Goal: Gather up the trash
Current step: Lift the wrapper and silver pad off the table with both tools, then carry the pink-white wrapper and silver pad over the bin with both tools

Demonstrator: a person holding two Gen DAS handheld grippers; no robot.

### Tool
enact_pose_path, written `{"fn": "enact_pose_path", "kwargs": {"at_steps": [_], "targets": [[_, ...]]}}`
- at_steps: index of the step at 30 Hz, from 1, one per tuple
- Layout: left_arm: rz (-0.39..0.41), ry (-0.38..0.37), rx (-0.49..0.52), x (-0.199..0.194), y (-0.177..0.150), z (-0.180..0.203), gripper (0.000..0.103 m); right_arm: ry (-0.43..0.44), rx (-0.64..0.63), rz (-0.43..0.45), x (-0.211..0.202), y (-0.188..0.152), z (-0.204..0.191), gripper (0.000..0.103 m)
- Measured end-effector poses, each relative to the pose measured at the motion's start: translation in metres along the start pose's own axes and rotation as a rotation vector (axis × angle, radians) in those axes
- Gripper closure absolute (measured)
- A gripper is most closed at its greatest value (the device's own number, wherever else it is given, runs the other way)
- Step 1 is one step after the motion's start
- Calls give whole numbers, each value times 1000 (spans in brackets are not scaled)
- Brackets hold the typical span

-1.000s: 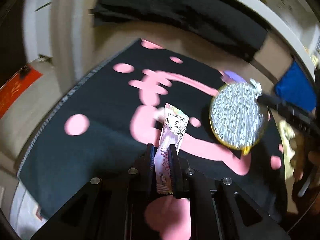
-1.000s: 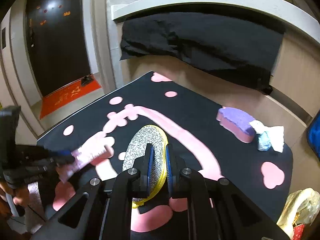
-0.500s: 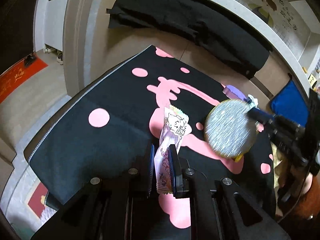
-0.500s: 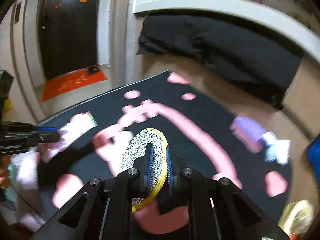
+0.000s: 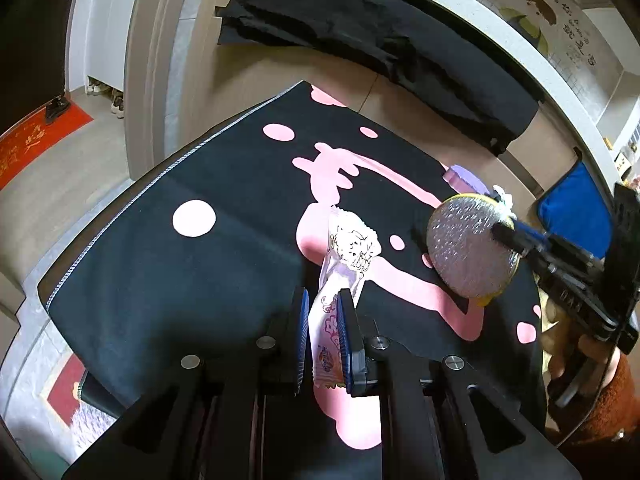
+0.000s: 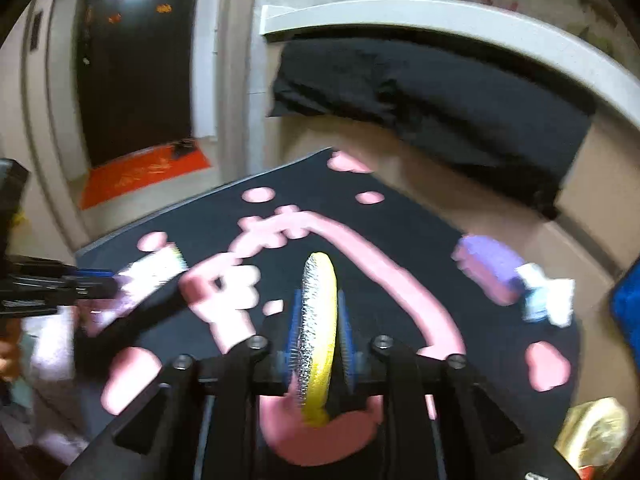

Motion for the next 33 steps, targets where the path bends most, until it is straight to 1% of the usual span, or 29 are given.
{"fn": "enact_pose_path", "kwargs": {"at_steps": [3,4,5,10,15,18,24,28,33], "targets": [[3,2,-6,-2,0,0,88,0,36,-35,11,-7,3,79],[5,3,-7,-3,1,2,88,11,56,-42,13,-10,7,83],[7,2,-4,-3,3,3,88,20,81,-41,12,-12,10,91],[45,-20,34,-10,19,32,88,8,101,7,-13,-9,21,91],[136,-55,115,-30,43,90,88,-29,117,93,-67,1,39,91],[208,-96,174,-47,56,139,88,-82,116,148,-105,5,50,91],[292,-182,257,-72,72,224,88,-197,113,233,-178,4,77,91],[318,-226,302,-81,72,277,88,-275,127,274,-220,-5,97,91],[327,-276,360,-88,61,335,88,-342,169,306,-257,-24,125,91]]}}
Point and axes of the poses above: each gripper's, at about its wrist camera, not at the fingertips, and x roughly the way its jaws point, z to its right, y to its top, the point moved 4 cm from there along x, roughly the way its jaws point, and after that the axes turned 14 degrees about y, right-handed, at the moved point
